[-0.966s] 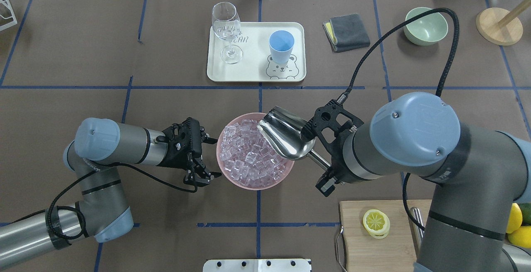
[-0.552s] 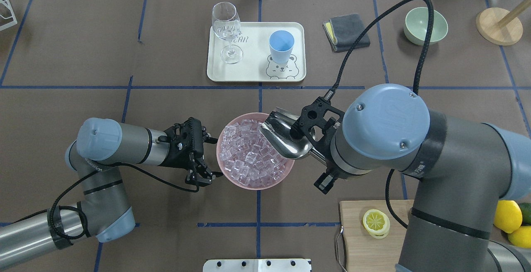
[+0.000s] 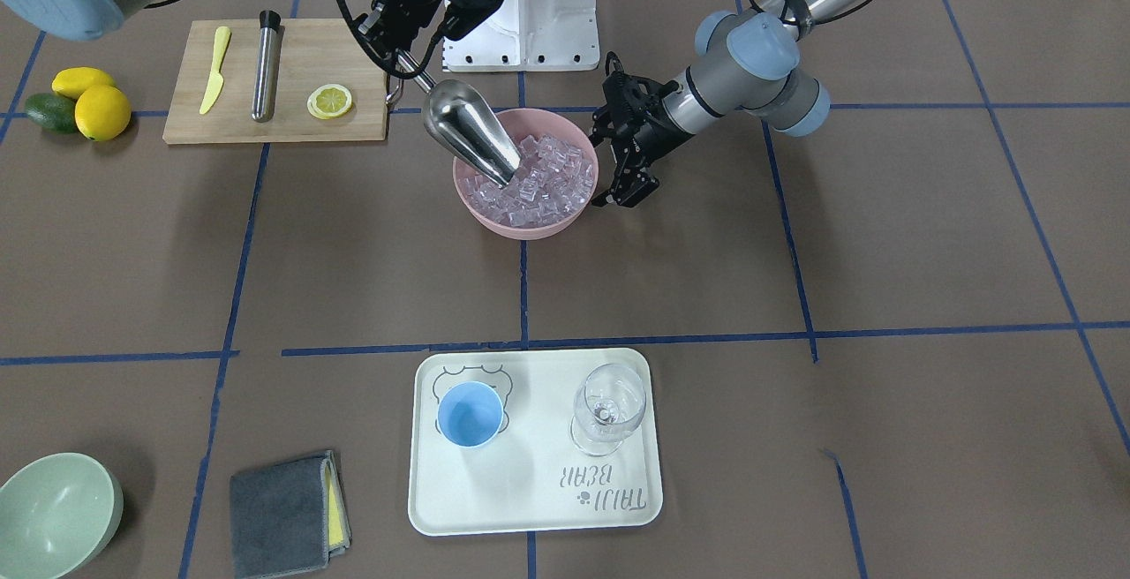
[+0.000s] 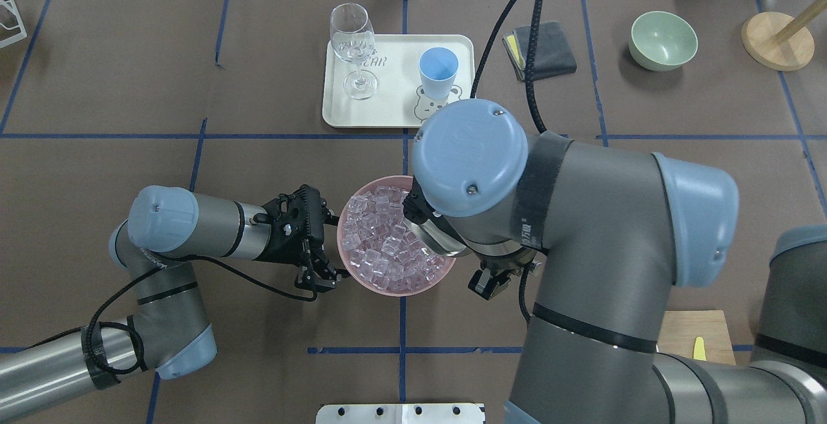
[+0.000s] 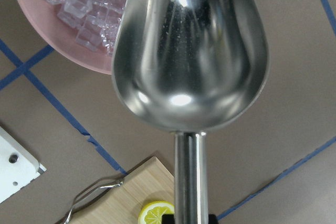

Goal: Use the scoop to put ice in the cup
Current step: 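Lower the scoop into the ice cubes with the right gripper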

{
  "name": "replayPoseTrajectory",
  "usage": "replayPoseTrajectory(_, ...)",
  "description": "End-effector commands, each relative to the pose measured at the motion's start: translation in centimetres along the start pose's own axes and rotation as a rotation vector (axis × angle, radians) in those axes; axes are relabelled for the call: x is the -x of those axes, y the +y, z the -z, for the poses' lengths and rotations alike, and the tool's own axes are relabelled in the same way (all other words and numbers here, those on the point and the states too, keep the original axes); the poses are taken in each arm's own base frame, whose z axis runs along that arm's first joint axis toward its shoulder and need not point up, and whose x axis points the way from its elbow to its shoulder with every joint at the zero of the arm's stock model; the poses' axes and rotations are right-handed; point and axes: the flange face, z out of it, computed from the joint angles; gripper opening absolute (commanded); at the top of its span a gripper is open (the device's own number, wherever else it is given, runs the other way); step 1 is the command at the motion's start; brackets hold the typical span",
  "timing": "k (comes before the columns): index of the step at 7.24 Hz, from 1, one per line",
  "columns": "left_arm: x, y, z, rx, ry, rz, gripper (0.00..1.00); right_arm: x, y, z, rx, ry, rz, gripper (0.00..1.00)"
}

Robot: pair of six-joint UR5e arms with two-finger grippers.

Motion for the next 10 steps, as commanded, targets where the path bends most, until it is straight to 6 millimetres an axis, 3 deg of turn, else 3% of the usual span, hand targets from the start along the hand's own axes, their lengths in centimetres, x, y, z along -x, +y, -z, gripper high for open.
replayPoseTrajectory(1,-0.1,0.0,-0.1,0.0,0.001,0.003,1.0,0.5,-2.1,0.3,0.101,0.036,0.098,0.0)
replayPoseTrajectory(2,-0.4,0.0,-0.3,0.001,0.007,0.003,1.0,0.7,-2.7,1.0,0.138,0.05,0.13,0.0)
replayPoseTrajectory(4,-0.6,0.1,-0.5,0.005,0.011,0.002,1.0,0.7,-3.7,0.1,0.193,0.056,0.178,0.0)
replayPoseTrajectory(7,-0.9,0.3,-0.9,0.008,0.017,0.002,1.0,1.0,-3.9,1.3,0.261,0.062,0.199,0.0)
replayPoseTrajectory(10,-0.9,0.3,-0.8,0.007,0.017,0.0,1.0,2.3,-5.2,-0.4,0.307,0.095,0.222,0.0)
